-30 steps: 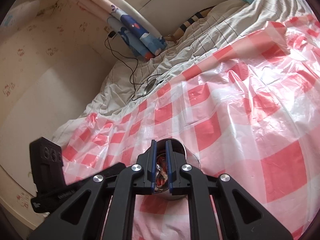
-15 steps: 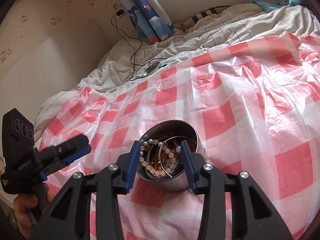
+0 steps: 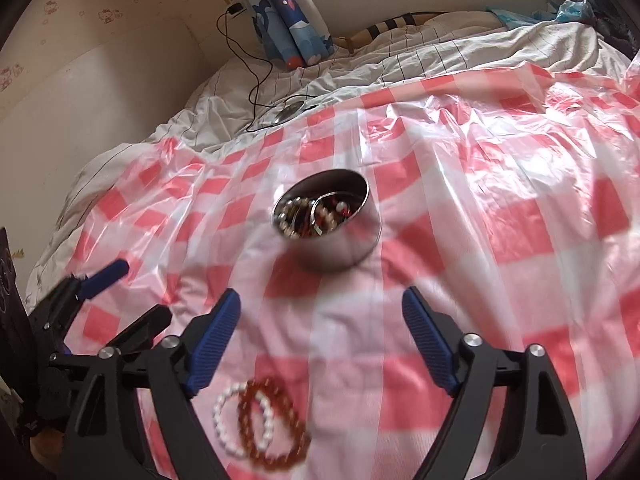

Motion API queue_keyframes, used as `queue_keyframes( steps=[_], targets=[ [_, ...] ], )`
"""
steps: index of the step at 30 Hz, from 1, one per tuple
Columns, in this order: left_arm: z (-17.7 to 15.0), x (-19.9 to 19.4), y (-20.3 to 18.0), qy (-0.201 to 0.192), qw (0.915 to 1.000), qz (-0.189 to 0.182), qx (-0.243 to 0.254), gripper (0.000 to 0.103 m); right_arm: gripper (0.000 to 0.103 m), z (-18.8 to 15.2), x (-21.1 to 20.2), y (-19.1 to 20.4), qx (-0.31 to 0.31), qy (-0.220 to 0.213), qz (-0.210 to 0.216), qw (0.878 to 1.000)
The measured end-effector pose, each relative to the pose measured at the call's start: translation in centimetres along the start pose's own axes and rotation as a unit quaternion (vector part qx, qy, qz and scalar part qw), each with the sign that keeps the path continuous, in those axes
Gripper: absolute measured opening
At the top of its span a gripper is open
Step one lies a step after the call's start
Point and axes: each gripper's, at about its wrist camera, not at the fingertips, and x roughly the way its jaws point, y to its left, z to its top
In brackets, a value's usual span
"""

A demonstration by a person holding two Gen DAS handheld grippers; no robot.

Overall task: Organize jewelry
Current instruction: 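Move both open tools back to the white and amber bead strands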

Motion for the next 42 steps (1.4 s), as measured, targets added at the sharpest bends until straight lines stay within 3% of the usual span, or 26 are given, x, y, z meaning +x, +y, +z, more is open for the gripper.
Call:
queue_keyframes(
  steps=[4, 11, 20, 31, 35, 38, 42],
  targets=[
    [-0.4, -2.6, -1.1, -0.024, 0.999, 0.014, 0.036, 0.086, 0.091, -2.1, -2.3, 1.5, -0.016, 0.003, -0.01, 1.0],
    [-1.8, -5.8, 0.7, -0.039, 0.9986, 0.036, 0.01, 0.09, 0.091, -4.0, -2.8, 3.0, 0.013, 0.014, -0.006, 1.0],
    [-2.8, -6.4, 2.9, -0.047, 0.9975, 0.053, 0.008, 0.091, 0.092, -4.0, 0.2, 5.8, 0.014, 0.035, 0.015, 0.999],
    [-1.5, -6.6, 2.5, -0.072, 0.9965, 0.042, 0.004, 0.094, 0.092, -3.7, 0.8, 4.0, 0.049, 0.05, 0.026, 0.997],
    [-1.6, -4.5, 2.2, -0.024, 0.9994, -0.02, -0.015, 0.095, 0.093, -3.6, -0.4, 4.4, -0.014, 0.033, -0.029, 0.999],
    [-2.1, -2.3, 2.2, 0.032, 0.9953, -0.076, -0.051, 0.094, 0.093, -4.1, -0.7, 3.7, -0.062, 0.039, -0.063, 0.995],
    [-3.1, -0.9, 2.0, 0.053, 0.9946, -0.07, -0.055, 0.094, 0.092, -5.2, -0.1, 2.8, -0.106, 0.072, -0.067, 0.99]
  ],
)
